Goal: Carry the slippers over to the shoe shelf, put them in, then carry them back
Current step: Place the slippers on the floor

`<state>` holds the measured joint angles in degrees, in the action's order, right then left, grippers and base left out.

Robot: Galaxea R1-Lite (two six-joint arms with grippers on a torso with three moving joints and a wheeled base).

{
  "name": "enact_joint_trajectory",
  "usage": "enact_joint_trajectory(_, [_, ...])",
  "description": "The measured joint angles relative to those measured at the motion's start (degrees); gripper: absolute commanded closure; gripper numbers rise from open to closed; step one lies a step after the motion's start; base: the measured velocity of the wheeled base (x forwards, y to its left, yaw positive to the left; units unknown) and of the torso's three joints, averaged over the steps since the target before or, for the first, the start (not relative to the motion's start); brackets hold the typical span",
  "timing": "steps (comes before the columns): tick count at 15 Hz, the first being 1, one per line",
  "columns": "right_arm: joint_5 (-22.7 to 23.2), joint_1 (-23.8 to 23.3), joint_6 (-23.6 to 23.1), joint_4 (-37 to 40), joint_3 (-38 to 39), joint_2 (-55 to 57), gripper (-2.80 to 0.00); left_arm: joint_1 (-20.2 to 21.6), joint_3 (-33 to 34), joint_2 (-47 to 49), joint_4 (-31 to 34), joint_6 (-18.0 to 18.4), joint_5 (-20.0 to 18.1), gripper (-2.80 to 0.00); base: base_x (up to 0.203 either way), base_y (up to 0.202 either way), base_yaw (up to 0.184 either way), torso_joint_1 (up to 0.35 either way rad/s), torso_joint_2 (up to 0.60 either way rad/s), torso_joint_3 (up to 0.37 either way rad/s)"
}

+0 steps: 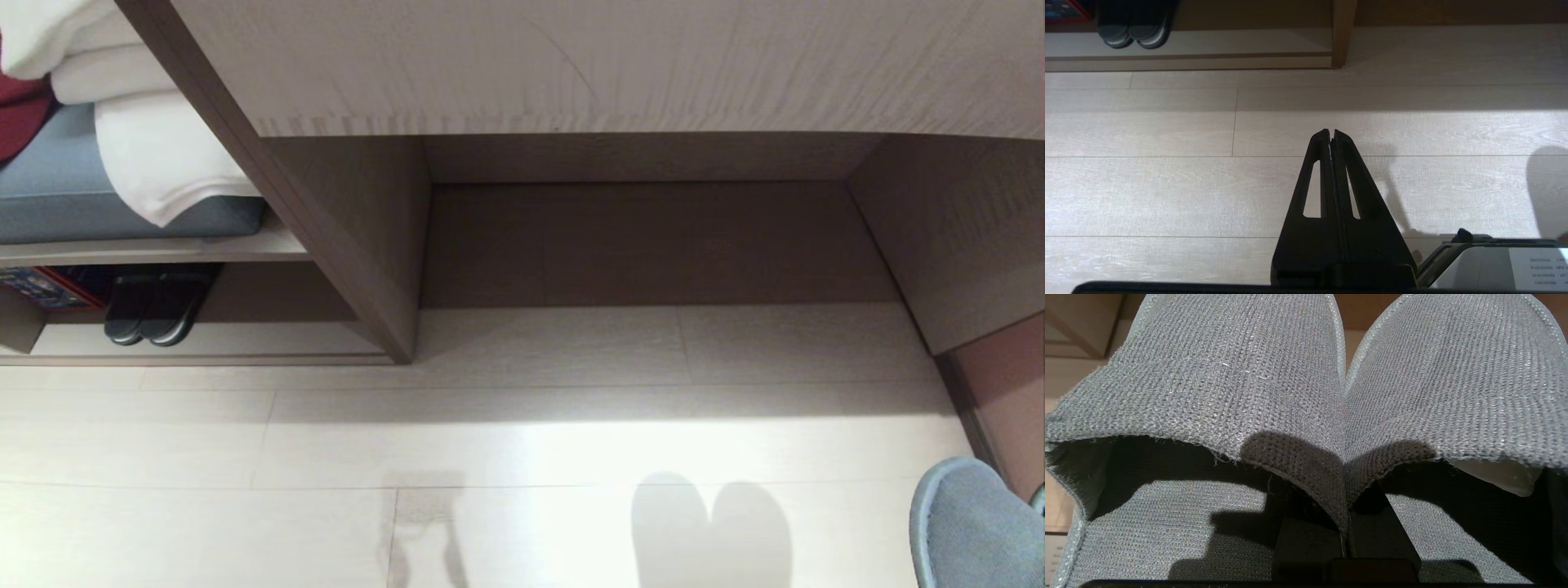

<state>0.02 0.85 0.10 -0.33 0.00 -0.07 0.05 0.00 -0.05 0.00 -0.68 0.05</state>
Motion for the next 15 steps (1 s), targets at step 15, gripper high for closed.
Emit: enact_joint_trajectory(15, [0.02, 0.0, 0.0, 0.01, 0.0, 0.0, 0.0, 0.0, 0.0, 0.0, 0.0, -0.06, 0.0, 0.0, 0.0, 0.0, 0.0, 0.002, 0.0, -0.197])
